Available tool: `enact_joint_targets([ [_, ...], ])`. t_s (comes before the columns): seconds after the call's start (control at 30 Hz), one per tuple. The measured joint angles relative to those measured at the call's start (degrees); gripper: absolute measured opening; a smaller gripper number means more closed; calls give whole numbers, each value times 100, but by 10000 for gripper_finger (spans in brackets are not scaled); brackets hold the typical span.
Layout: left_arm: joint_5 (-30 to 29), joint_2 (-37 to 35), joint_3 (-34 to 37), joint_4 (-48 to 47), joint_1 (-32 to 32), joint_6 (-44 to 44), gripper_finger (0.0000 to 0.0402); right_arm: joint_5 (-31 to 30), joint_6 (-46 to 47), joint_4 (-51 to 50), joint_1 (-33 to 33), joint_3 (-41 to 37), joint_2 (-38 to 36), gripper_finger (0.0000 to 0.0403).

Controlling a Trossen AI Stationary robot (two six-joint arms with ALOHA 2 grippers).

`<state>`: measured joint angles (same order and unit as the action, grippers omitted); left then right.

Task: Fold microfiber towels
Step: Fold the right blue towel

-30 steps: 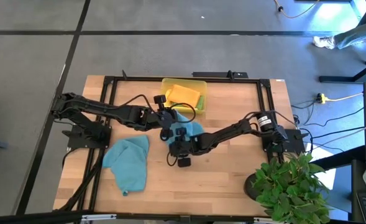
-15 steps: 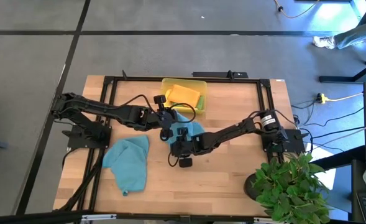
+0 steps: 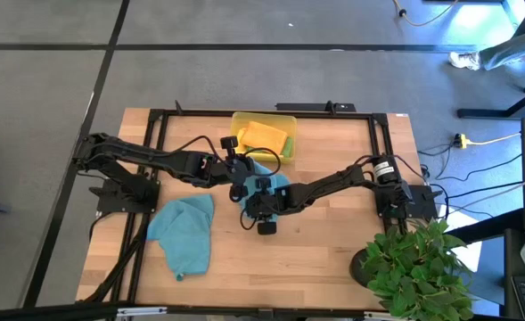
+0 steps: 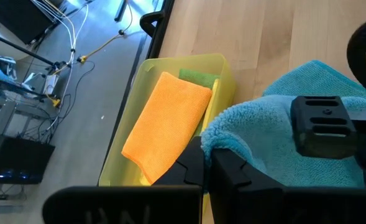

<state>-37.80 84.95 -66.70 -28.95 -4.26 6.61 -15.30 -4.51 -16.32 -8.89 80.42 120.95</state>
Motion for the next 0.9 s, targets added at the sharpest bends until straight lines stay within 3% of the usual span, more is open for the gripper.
enact_joint_targets([
  [0.27, 0, 0, 0, 0, 1, 1, 0, 23, 24, 153, 11, -264, 2, 104],
  [0.6, -2, 0, 0, -5, 1, 2, 0, -8, -201, 67, -57, -261, -114, 11],
  [0.77, -63, 0, 0, -148, 1, 56, 0, -45, -216, -48, -243, -255, -552, 8],
  [0.9, -497, -11, 0, -453, -1, 60, 0, -447, -336, -528, -451, -255, -965, 4],
])
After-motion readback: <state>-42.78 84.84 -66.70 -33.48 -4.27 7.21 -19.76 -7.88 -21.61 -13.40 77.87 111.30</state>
